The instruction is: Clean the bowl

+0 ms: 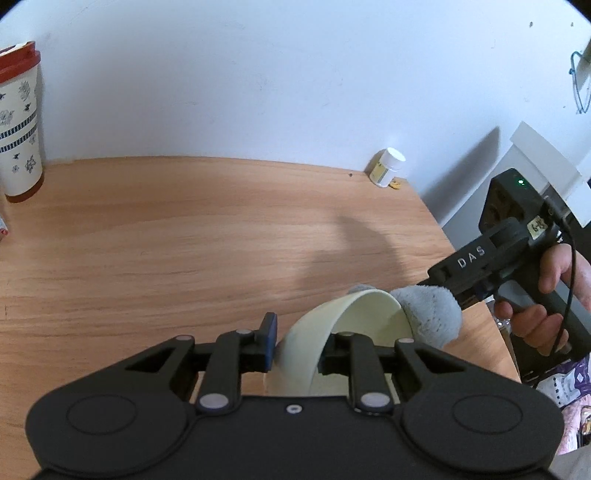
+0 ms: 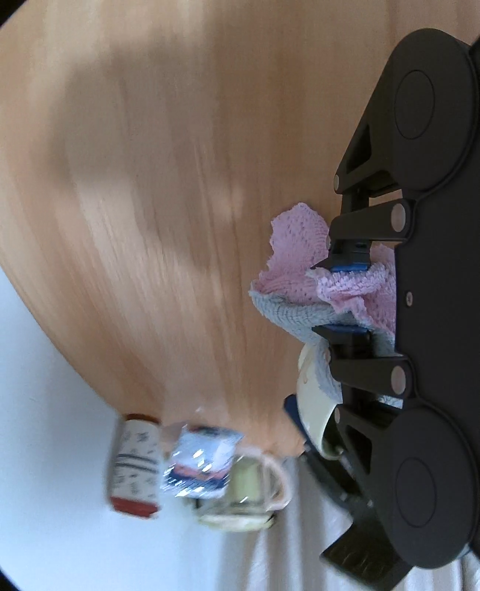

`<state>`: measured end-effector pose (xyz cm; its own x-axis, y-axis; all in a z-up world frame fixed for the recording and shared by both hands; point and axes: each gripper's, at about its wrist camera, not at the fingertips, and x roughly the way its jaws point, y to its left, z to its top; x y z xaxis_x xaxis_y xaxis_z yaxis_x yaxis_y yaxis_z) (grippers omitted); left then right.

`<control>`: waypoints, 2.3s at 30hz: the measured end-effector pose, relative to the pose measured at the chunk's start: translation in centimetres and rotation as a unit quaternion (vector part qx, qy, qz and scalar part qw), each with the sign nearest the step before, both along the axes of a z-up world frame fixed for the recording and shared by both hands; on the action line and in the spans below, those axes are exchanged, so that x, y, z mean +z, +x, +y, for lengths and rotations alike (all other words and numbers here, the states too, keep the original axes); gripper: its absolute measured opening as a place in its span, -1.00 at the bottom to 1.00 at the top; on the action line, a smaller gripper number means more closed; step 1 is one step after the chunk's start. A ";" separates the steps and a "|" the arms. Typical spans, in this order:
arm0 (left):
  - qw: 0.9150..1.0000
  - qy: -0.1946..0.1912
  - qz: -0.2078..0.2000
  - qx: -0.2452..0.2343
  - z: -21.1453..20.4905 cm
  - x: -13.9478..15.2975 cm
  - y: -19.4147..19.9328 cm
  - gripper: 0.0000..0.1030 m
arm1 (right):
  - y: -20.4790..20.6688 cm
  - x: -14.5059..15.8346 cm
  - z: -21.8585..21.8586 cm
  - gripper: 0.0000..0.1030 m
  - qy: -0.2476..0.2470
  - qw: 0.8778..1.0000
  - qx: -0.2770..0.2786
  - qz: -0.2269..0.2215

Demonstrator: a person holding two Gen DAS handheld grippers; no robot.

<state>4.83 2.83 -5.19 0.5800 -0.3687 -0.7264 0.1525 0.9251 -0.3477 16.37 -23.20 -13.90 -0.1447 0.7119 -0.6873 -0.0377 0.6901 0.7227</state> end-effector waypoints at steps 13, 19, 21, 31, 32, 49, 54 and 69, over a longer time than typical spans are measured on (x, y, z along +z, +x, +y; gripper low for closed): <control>1.000 -0.014 -0.002 -0.025 0.1 0.3 -0.8 -0.63 | 0.9 1.6 2.4 -0.43 0.050 0.999 0.017 -0.011; 0.998 -0.048 0.012 0.032 1.6 -0.6 -0.3 -0.63 | 0.2 0.6 0.7 -0.43 0.061 0.998 -0.004 0.000; 0.997 -0.060 0.014 0.047 2.1 -0.7 -0.2 -0.63 | -0.7 -0.3 -0.2 -0.43 0.062 0.998 -0.018 0.013; 0.989 -0.111 0.026 0.089 3.2 -1.3 0.2 -0.64 | -4.1 -2.1 -2.8 -0.43 0.113 0.986 -0.120 0.032; 0.989 -0.113 0.027 0.088 3.2 -1.3 0.2 -0.64 | -4.1 -1.9 -3.0 -0.43 0.118 0.984 -0.132 0.029; 0.973 -0.171 0.057 0.144 4.1 -2.8 0.3 -0.62 | -4.4 -1.2 -3.7 -0.43 0.128 0.976 -0.178 0.019; 0.977 -0.150 0.055 0.140 4.1 -2.9 0.5 -0.63 | -5.9 -1.0 -3.6 -0.44 0.086 0.985 -0.147 -0.002; 0.978 -0.142 0.054 0.145 5.4 -2.9 0.0 -0.62 | -7.2 6.1 2.5 0.37 -0.174 0.926 0.153 -0.299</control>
